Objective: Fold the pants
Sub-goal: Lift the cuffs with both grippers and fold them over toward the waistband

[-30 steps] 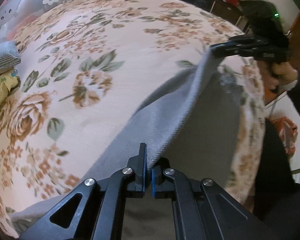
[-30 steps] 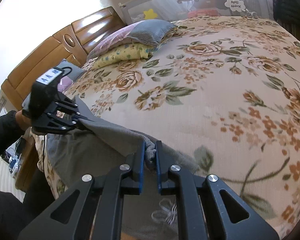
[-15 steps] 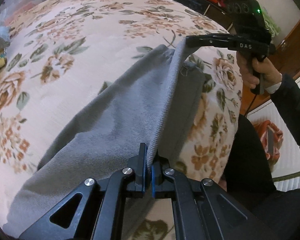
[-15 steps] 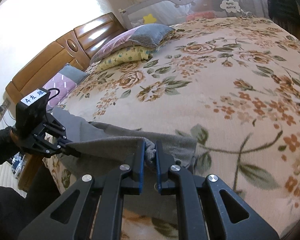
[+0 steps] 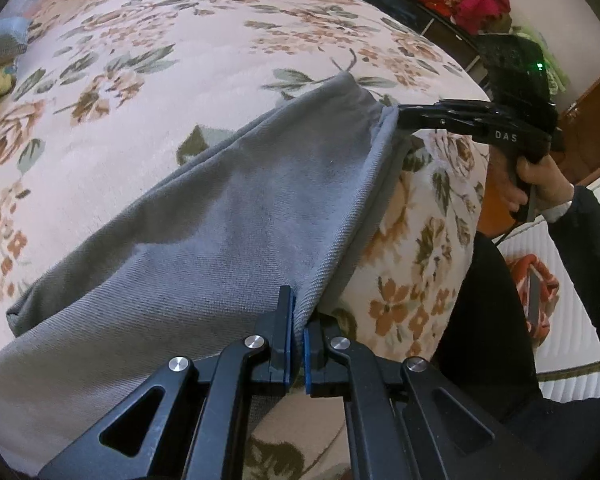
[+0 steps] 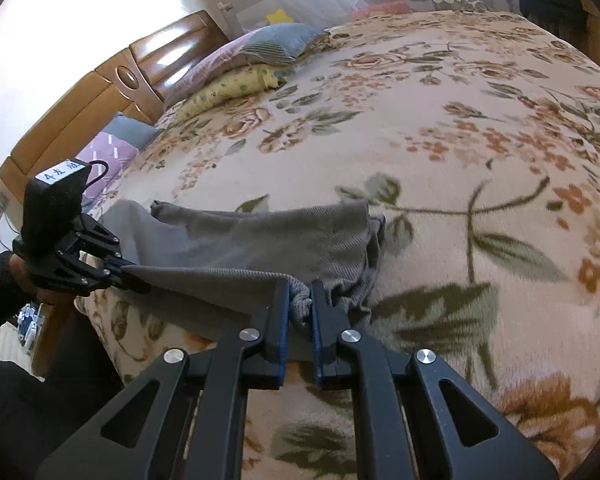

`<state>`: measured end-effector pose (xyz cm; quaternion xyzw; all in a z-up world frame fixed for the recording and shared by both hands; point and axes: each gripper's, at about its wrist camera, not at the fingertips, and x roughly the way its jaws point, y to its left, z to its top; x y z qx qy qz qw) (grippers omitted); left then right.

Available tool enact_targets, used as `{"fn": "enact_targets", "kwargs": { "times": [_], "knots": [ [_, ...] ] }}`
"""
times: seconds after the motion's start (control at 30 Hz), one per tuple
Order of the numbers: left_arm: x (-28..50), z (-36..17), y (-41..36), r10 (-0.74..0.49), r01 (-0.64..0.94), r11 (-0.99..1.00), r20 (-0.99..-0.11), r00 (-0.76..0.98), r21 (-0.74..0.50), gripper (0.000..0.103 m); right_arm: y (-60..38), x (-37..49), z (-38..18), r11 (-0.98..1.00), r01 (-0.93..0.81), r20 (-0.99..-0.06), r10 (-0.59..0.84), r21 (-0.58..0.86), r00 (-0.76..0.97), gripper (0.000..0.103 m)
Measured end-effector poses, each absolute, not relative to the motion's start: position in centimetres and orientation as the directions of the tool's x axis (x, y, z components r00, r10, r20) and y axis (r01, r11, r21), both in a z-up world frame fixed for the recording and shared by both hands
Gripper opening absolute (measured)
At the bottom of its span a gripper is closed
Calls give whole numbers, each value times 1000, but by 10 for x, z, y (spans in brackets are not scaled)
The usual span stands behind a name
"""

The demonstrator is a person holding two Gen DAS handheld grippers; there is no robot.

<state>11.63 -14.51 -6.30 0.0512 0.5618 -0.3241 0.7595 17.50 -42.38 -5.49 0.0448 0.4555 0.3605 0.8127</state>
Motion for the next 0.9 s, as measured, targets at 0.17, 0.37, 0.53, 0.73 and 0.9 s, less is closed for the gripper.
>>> {"fn": "enact_targets", "kwargs": {
  "times": [0.17, 0.37, 0.53, 0.73, 0.9],
  "knots": [
    [115, -78, -147, -427, 525, 798, -892, 149, -295, 7, -419, 170, -64, 772, -541, -749, 566, 334, 346, 11],
    [110, -71, -138, -452, 484, 813, -875, 174, -324, 34, -420, 166, -63, 808, -481, -768, 533, 339, 355, 28],
    [98, -63, -123, -475, 438, 829, -852, 219, -349, 42, -420, 153, -49, 814, -455, -737, 548, 361, 395, 44],
    [82, -52, -90, -498, 348, 850, -820, 282, -396, 44, -401, 141, -38, 799, -460, -703, 579, 388, 413, 47],
    [69, -48, -62, -506, 259, 860, -796, 332, -439, 50, -379, 138, -32, 800, -468, -689, 579, 375, 437, 58]
  ]
}}
